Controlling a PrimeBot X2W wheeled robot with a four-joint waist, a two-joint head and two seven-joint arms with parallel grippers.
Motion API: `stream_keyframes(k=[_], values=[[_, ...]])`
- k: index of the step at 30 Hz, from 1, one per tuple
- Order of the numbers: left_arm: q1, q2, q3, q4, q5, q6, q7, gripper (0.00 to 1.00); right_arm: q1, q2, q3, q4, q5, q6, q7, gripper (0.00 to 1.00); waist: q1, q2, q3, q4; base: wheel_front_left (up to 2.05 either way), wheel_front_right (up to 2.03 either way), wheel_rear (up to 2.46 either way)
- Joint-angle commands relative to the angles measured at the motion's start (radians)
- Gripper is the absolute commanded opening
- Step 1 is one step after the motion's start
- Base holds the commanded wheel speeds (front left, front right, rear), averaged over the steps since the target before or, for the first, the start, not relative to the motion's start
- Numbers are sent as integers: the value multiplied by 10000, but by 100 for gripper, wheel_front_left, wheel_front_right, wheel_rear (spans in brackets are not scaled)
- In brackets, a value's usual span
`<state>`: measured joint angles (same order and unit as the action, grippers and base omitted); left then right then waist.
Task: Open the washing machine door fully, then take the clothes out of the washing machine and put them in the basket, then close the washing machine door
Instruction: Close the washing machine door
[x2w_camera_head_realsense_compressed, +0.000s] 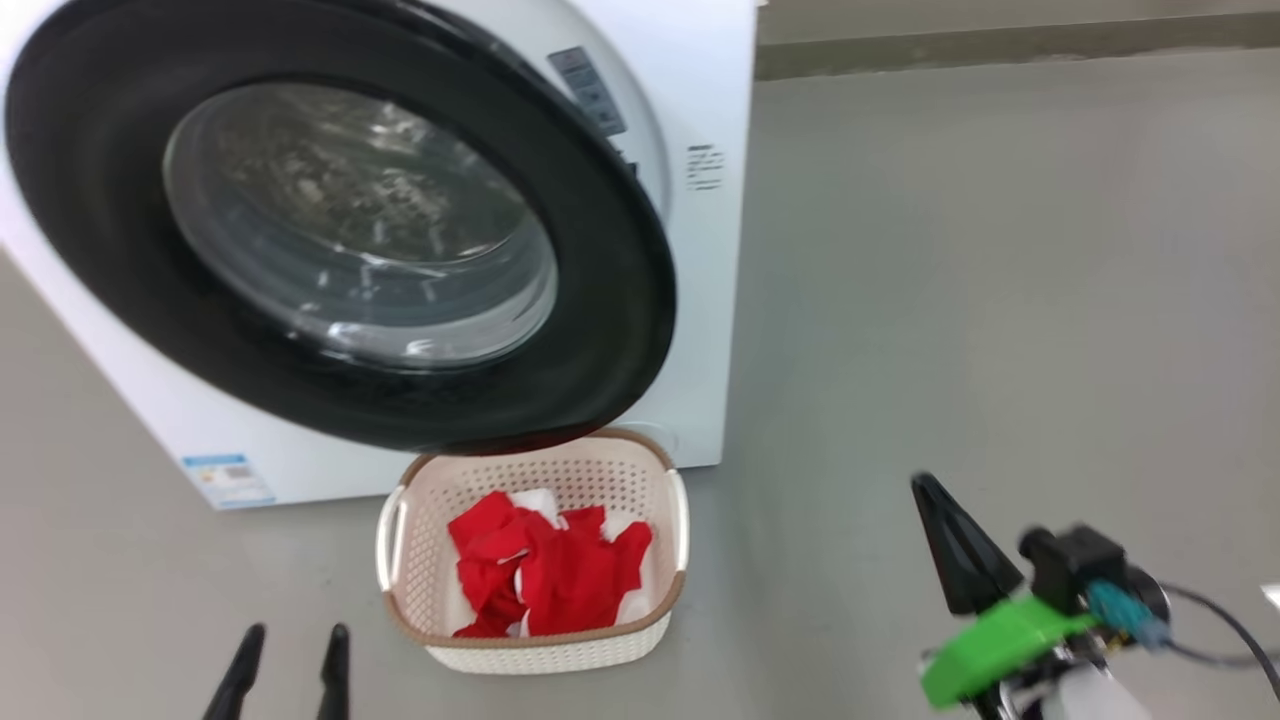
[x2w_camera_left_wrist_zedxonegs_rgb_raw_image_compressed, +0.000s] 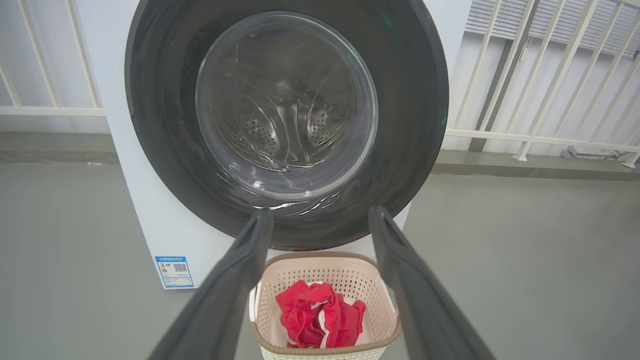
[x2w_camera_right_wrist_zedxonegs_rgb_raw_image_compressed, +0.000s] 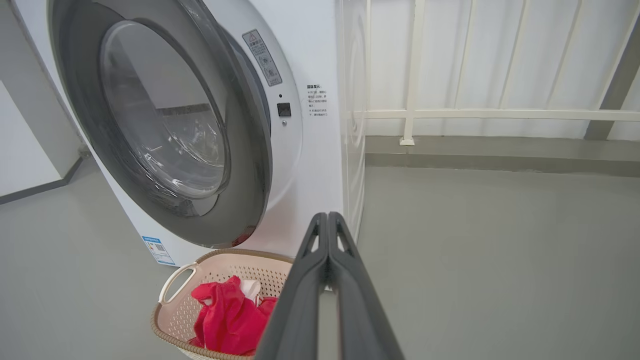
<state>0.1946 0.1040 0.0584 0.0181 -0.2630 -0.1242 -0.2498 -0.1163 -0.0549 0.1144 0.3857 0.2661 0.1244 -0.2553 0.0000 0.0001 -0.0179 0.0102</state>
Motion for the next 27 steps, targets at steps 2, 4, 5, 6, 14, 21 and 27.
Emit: stream_keyframes(k=[2, 4, 5, 6, 14, 21, 27], values=[[-608, 142, 46, -154, 95, -65, -120, 100, -1007, -27, 510, 361, 215, 63, -65, 0, 0, -1, 229, 489, 0, 0, 0], [-718, 160, -132, -117, 73, -65, -120, 100, -1549, -24, 744, 854, 327, 63, -65, 0, 0, -1, 313, 758, 0, 0, 0], [-776, 162, -191, -116, 56, -65, -120, 100, -1821, -21, 864, 1083, 391, 63, -65, 0, 0, -1, 378, 892, 0, 0, 0], [-835, 164, -246, -120, 37, -65, -120, 100, -2097, -19, 1021, 1305, 461, 63, -65, 0, 0, -1, 448, 1023, 0, 0, 0], [-1252, 195, -651, -102, -55, -65, -120, 100, -4002, -48, 2216, 2664, 1048, 63, -65, 0, 0, -1, 1103, 1854, 0, 0, 0], [-1757, 83, -804, -20, -341, -65, -120, 100, -5753, -341, 3305, 3820, 1658, 63, -65, 0, 0, -1, 1718, 2540, 0, 0, 0], [-2165, 39, -978, 91, -463, -65, -120, 100, -7172, -673, 3922, 4534, 2050, 63, -65, 0, 0, -1, 2227, 2972, 0, 0, 0]])
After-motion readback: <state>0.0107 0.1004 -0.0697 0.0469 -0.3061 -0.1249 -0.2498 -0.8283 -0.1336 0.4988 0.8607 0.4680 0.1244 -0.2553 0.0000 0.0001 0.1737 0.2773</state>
